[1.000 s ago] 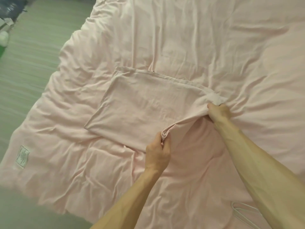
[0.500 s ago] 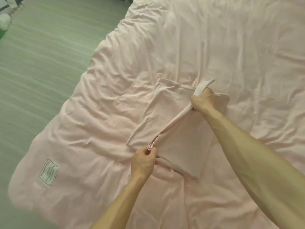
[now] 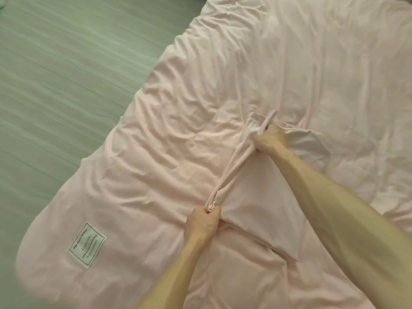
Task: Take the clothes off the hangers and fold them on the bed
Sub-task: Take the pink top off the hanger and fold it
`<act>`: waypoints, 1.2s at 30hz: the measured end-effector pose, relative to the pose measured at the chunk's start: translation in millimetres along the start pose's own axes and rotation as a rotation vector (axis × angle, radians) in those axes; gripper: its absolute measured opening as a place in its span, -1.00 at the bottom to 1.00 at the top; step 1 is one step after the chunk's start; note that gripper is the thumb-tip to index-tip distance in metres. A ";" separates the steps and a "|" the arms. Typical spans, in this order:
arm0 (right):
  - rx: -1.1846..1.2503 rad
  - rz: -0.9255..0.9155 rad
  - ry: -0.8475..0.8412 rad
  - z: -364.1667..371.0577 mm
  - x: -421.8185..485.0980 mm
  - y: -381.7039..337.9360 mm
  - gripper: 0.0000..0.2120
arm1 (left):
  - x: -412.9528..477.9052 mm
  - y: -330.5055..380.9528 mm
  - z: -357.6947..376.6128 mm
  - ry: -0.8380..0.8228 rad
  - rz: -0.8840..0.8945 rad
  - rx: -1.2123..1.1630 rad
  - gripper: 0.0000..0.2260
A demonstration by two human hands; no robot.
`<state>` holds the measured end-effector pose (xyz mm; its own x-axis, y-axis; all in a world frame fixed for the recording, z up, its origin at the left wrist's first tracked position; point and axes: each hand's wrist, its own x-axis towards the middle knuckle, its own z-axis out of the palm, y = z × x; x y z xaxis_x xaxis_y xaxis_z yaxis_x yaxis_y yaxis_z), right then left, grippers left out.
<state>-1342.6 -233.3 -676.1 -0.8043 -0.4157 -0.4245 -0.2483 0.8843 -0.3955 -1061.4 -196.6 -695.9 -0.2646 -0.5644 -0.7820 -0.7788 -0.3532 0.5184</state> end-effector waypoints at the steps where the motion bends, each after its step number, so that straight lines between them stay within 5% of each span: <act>1: 0.022 -0.023 -0.068 1.4 -4.5 -0.2 -0.64 | 0.8 -1.1 -1.1 -0.030 -0.023 0.020 -0.53; 6: 0.376 -0.035 -0.089 -2.6 -36.0 18.8 -0.52 | -6.8 6.9 -3.2 0.014 -0.032 0.237 -0.78; 8: 0.495 0.009 -0.004 -5.4 -51.3 35.7 -0.45 | -14.8 13.3 -0.1 0.113 0.027 0.286 -0.72; 11: 0.475 0.054 0.092 -0.9 -80.2 70.8 -0.61 | -14.9 16.9 9.6 0.261 0.292 0.438 -0.48; 15: 0.140 -0.090 0.214 20.6 -116.4 131.1 -0.45 | -0.3 35.3 23.8 0.256 0.609 0.627 -0.35; 19: -0.297 -0.232 0.193 42.0 -141.7 179.6 -0.36 | 35.1 35.4 36.0 0.125 0.988 0.993 -0.47; 21: -0.372 -0.233 0.144 52.9 -155.5 196.1 -0.36 | 55.5 23.5 27.1 0.141 0.950 1.109 -0.48; 26: -0.325 0.118 0.126 58.2 -181.6 226.8 -0.33 | 62.9 16.5 29.9 0.266 0.819 1.142 -0.45; 29: -0.211 0.191 0.224 51.8 -203.5 222.2 -0.46 | 35.7 26.1 38.1 0.332 0.602 0.826 -0.38; 32: 0.102 0.290 0.245 50.1 -216.5 216.8 -0.63 | 18.3 36.1 31.9 0.189 0.272 0.409 -0.39; 36: 0.560 0.515 -0.049 44.4 -219.7 216.4 -0.59 | 25.7 35.1 9.9 -0.026 0.079 0.150 -0.42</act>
<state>-1195.7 39.9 -704.6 -0.7165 -0.0002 -0.6976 0.4733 0.7344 -0.4864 -1101.2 -216.1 -701.2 -0.3417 -0.5659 -0.7504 -0.8305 -0.1918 0.5229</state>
